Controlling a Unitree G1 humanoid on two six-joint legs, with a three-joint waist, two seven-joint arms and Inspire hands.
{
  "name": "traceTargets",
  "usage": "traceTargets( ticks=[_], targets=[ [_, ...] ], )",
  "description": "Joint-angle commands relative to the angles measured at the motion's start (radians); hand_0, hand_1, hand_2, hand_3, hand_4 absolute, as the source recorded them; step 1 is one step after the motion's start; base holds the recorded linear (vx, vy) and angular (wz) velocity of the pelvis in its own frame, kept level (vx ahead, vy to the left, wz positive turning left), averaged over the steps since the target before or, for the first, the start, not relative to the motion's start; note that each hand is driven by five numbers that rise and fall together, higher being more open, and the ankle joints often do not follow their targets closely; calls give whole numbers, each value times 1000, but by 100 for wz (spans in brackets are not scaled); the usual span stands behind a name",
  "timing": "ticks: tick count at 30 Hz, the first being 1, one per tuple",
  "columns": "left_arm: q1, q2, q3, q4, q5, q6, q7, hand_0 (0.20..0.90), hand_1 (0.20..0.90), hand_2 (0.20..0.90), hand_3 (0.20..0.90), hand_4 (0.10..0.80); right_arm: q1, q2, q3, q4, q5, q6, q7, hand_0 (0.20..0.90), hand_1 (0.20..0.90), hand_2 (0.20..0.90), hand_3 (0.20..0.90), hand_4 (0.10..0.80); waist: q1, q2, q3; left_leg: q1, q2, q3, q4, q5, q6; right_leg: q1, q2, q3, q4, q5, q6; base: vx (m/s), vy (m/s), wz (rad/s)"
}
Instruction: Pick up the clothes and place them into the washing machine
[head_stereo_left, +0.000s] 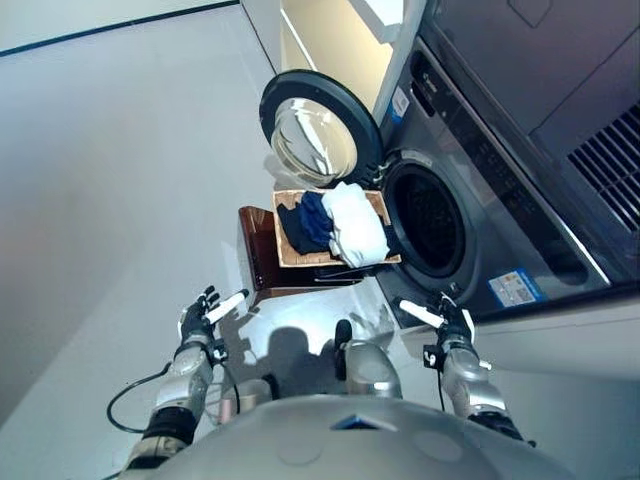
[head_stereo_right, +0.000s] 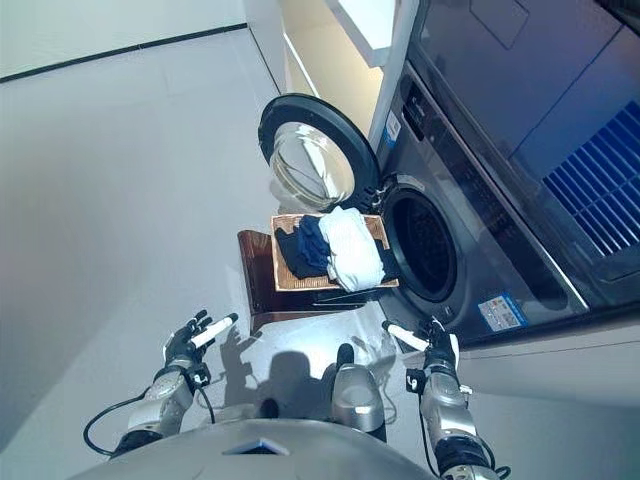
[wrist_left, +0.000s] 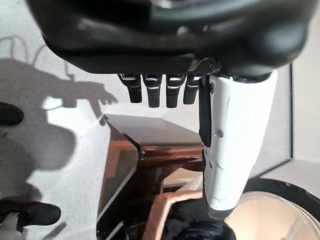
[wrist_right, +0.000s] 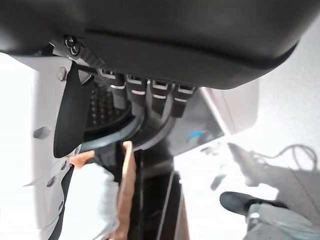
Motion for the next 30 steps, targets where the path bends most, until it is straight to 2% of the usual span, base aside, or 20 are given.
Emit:
traceTargets(
  ticks=[1, 5, 10, 15, 18, 20, 23, 24, 25, 26, 28, 29, 30],
  targets=[
    [-34, 63, -6, -78, -15, -79, 17, 900, 900, 900, 900, 800, -45, -38, -24, -50, 33, -75, -47, 900, 900, 900, 900, 800, -10, -4, -30, 65, -22, 8, -5, -36, -46, -102, -12, 41, -68, 118, 81, 107, -153, 49],
    [-76, 56, -33, -51, -27, -84, 30, 900, 900, 900, 900, 800, -77, -59, -29, -29, 42, -86, -67, 900, 900, 900, 900, 800, -15, 5, -39, 61, 2, 9, -7, -28, -60, -86, -9, -1, -81, 107, 77, 91, -111, 56],
    [-86, 54, -46, -30, -9, -82, 39, 900, 900, 900, 900, 800, -86, -53, -29, -4, 48, -92, -78, 900, 900, 900, 900, 800, -15, 19, -47, 73, 13, 18, -8, -7, -69, -76, 7, -7, -72, 89, 66, 78, -60, 5],
    [-93, 54, -39, -21, -11, -79, 41, 900, 900, 900, 900, 800, -72, -44, -34, 7, 60, -94, -80, 900, 900, 900, 900, 800, -20, 33, -54, 65, 41, 17, 21, 66, -95, -66, 31, -13, -65, 52, 43, 62, -92, 1],
    [-105, 56, -38, -4, -20, -79, 39, 900, 900, 900, 900, 800, -65, -43, -44, 25, 80, -102, -85, 900, 900, 900, 900, 800, -27, 37, -59, 55, 68, 15, 62, 125, -111, -41, 62, -11, -74, 27, 21, 93, -138, -1],
    [-107, 54, -36, 4, -20, -80, 37, 900, 900, 900, 900, 800, -60, -47, -47, 23, 79, -106, -84, 900, 900, 900, 900, 800, -29, 37, -62, 52, 76, 8, 101, 155, -111, -19, 81, -9, -82, 14, 9, 124, -150, -1],
    [-106, 52, -33, 5, -25, -80, 40, 900, 900, 900, 900, 800, -59, -52, -48, 22, 76, -107, -88, 900, 900, 900, 900, 800, -24, 38, -61, 40, 62, -24, 160, 184, -108, 0, 97, 2, -87, 1, -4, 97, -112, 1],
    [-108, 46, -31, 15, -34, -81, 44, 900, 900, 900, 900, 800, -62, -57, -45, 23, 76, -111, -89, 900, 900, 900, 900, 800, -22, 36, -60, 18, 50, -19, 229, 211, -107, 22, 111, 8, -92, -13, -19, 64, -75, -7],
    [-108, 46, -31, 15, -34, -81, 44, 900, 900, 900, 900, 800, -62, -57, -45, 23, 76, -111, -89, 900, 900, 900, 900, 800, -22, 36, -60, 18, 50, -19, 229, 210, -107, 22, 111, 8, -92, -13, -19, 104, -137, -7],
    [-116, 45, -34, 21, -43, -81, 48, 900, 900, 900, 900, 800, -63, -59, -51, 35, 84, -115, -99, 900, 900, 900, 900, 800, -18, 27, -52, -38, 58, 16, 280, 243, -100, 54, 110, 12, -96, -31, -28, 50, -74, 5],
    [-122, 44, -39, 18, -49, -82, 51, 900, 900, 900, 900, 800, -68, -61, -56, 40, 91, -117, -110, 900, 900, 900, 900, 800, -15, 18, -44, -73, 60, 35, 275, 229, -92, 64, 101, 17, -97, -35, -25, 40, -60, 10],
    [-137, 42, -42, 27, -55, -83, 58, 900, 900, 900, 900, 800, -81, -60, -52, 51, 103, -118, -122, 900, 900, 900, 900, 800, 2, -17, -26, -178, 37, 52, 240, 147, -62, 80, 73, 32, -96, -45, -18, 47, -31, 8],
    [-139, 44, -43, 25, -58, -84, 63, 900, 900, 900, 900, 800, -87, -59, -50, 59, 105, -118, -123, 900, 900, 900, 900, 800, 13, -26, -20, -216, 27, 56, 241, 114, -57, 88, 67, 43, -91, -53, -16, 61, -30, 13]
  ],
)
